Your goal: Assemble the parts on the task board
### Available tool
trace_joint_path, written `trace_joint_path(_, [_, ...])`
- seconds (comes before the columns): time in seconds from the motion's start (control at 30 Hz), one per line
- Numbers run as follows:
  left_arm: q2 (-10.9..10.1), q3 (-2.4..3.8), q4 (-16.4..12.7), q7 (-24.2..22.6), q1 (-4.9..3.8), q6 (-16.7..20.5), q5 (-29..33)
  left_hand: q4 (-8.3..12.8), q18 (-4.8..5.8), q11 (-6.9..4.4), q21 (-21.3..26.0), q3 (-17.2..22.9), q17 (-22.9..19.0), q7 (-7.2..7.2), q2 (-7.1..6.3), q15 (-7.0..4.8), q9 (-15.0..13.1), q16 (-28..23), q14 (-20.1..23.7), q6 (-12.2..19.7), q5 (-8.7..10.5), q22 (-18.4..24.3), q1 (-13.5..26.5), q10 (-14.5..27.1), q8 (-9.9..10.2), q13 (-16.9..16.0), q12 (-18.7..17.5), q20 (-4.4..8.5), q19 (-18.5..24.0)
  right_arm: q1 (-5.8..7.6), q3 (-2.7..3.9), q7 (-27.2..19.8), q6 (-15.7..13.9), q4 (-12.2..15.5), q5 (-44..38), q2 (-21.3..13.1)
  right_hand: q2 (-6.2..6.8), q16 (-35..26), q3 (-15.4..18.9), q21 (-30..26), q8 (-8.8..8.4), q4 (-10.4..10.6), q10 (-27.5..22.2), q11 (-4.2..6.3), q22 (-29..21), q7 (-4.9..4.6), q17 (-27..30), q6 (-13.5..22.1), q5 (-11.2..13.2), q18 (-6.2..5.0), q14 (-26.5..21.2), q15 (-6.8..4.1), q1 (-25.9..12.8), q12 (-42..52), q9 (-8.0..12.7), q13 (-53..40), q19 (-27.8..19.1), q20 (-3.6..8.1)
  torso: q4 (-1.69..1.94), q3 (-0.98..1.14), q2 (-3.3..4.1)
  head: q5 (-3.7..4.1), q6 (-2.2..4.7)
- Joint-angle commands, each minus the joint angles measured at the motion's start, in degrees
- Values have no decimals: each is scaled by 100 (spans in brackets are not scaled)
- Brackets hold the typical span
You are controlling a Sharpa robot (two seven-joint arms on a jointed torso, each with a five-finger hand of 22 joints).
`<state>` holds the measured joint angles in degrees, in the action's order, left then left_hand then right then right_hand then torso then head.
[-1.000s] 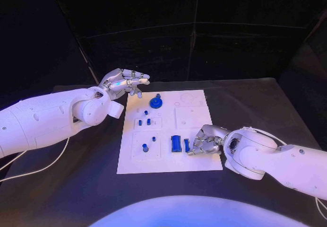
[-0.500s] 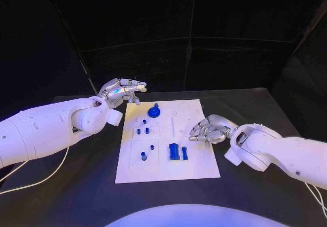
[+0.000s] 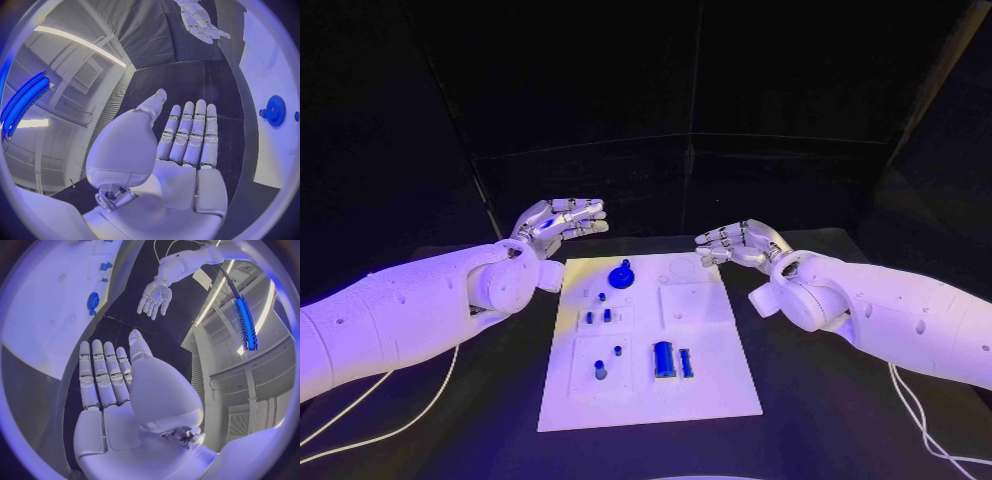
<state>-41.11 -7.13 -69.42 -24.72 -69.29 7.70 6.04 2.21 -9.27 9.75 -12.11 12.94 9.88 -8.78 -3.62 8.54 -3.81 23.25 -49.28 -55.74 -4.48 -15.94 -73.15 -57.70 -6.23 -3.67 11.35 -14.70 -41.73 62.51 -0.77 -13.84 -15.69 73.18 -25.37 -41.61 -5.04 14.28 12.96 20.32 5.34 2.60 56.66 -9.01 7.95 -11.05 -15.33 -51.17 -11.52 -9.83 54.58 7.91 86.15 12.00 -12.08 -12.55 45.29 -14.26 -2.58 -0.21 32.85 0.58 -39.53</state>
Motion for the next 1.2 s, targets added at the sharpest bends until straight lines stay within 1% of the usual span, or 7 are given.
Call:
trace_joint_path(0.03, [102, 3, 84, -409, 15, 369, 227, -9, -131, 77, 204, -144, -230, 60, 93, 55, 6, -514, -91, -1, 14, 202, -41, 17, 109, 5, -202, -134, 148, 34, 16, -737, 199, -302, 783, 196, -58, -310, 3, -273, -143, -105, 66, -35, -171, -9, 293, -81, 136, -83, 110, 20, -222, -167, 190, 378, 116, -59, 42, 17, -38, 14, 54])
trace_joint_path(0.23, [220, 3, 183, -467, 49, 514, 240, -15, -135, 85, 285, -309, -398, 64, 182, 61, 6, -958, -263, -27, 8, 365, -98, 0, 218, 8, -394, -148, 112, 53, 23, -893, 230, -603, 882, 423, -165, -659, -7, -619, -172, -292, 139, -49, -377, -79, 663, -119, 383, -73, 442, 15, -483, -311, 469, 796, 315, -70, 26, 22, -41, -4, 54])
trace_joint_path(0.27, [202, 0, 154, -215, 51, 277, 131, -221, 212, -251, 543, -586, -567, 293, 362, -209, 381, -1349, 1310, 1655, 448, 726, 2126, 1743, 623, 367, -607, 351, 1342, 38, 17, -511, 100, -559, 566, 396, 37, -857, -390, -1008, -534, -260, -1636, 236, -795, 289, 884, 1464, 607, 296, -1376, -224, -2886, -564, 661, 1255, -1171, 376, 31, 19, -36, 9, 45])
trace_joint_path(0.6, [88, 144, -292, -274, 225, 958, -18, -221, 371, -461, 760, -809, -988, 878, 362, -407, 381, -1666, 2394, 2844, 448, 999, 3698, 2959, 623, 367, -1135, 681, 2192, -20, 29, -739, -520, -88, 981, 247, 504, -1428, -662, -1337, -534, -260, -2805, 433, -795, 522, 1105, 2537, 1152, 395, -2538, -791, -4607, -759, 1208, 1255, -2138, 691, 176, 20, -119, -34, 345])
trace_joint_path(0.73, [-9, 269, -679, -325, 376, 1547, -146, -221, 432, -539, 1211, -880, -988, 878, 362, -854, 381, -1769, 2778, 3258, 448, 1089, 4246, 3385, 623, 367, -1135, 801, 2494, -80, 43, -979, -1170, 406, 1417, 92, 504, -1428, -759, -1444, -534, -260, -3240, 901, -795, 611, 1533, 2928, 1152, 456, -2981, -791, -5215, -1200, 1208, 1255, -2499, 804, 244, 21, -159, -54, 486])
trace_joint_path(0.9, [-169, 473, -1310, -409, 623, 2509, -357, -221, 495, -975, 1211, -1294, -988, 878, 362, -854, 381, -1875, 3192, 3705, 448, 1185, 4838, 3846, 623, 367, -1135, 929, 2818, -162, 61, -1305, -2054, 1078, 2009, -120, 504, -1428, -849, -1556, -534, -260, -3702, 901, -795, 1105, 1533, 3347, 1152, 519, -3454, -791, -5864, -1200, 1208, 1255, -2887, 921, 258, 21, -167, -58, 516])
trace_joint_path(1.2, [-338, 687, -1975, -497, 883, 3522, -578, -221, 927, -975, 1211, -1294, -988, 878, 362, -854, 381, -2325, 3745, 4301, 448, 1594, 5626, 4458, 623, 367, -1135, 1470, 3251, -233, 76, -1585, -2814, 1655, 2518, -301, 504, -1428, -1296, -2032, -534, -260, -4315, 901, -795, 1105, 1533, 3899, 1152, 983, -4081, -791, -6724, -1200, 1208, 1255, -3393, 1426, 258, 21, -167, -58, 516])
